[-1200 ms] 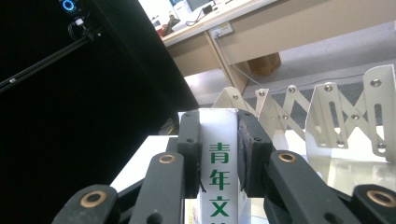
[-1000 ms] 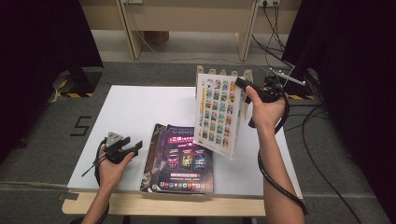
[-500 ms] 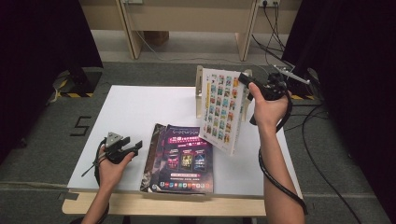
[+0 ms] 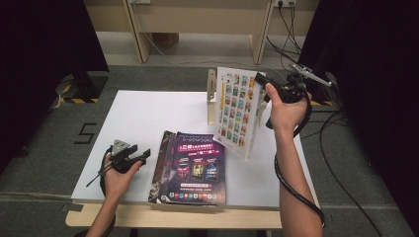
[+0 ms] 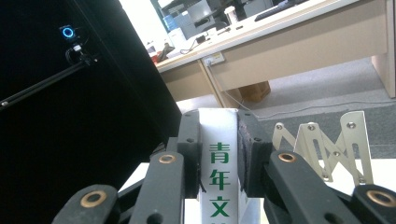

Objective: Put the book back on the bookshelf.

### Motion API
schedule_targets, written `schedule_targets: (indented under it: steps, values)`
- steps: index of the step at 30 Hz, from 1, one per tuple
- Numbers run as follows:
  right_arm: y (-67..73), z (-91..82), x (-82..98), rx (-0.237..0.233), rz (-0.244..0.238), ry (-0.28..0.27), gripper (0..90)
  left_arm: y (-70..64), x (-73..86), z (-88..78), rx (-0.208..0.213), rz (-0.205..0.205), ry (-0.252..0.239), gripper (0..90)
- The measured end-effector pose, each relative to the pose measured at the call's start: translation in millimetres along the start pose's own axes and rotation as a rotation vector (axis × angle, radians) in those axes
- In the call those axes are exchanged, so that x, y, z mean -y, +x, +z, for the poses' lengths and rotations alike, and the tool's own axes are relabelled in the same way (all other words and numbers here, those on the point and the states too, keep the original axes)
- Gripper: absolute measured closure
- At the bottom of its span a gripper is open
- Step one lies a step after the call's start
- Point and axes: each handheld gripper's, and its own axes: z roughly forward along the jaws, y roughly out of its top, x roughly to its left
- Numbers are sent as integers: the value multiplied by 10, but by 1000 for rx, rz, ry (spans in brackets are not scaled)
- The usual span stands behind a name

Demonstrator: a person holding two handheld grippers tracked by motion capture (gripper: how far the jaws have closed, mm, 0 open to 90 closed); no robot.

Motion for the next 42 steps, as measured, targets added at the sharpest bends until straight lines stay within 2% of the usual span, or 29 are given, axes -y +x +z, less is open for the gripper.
schedule_targets:
  steps: [14,25,36,42]
  values:
    - [-24,-14,-25,29,-20,-25,747,7,-1,-1,1,-7,2,373]
    - [-64,-49,-58,48,-16,-46,748,5,-2,3,2,-6,4,374]
    - [-70,-112,-134,89,-57,-82,748,14,0,-1,4,-12,-1,374]
    - [-88,-141,-139,106,-60,-100,748,12,1,-1,1,-16,-5,374]
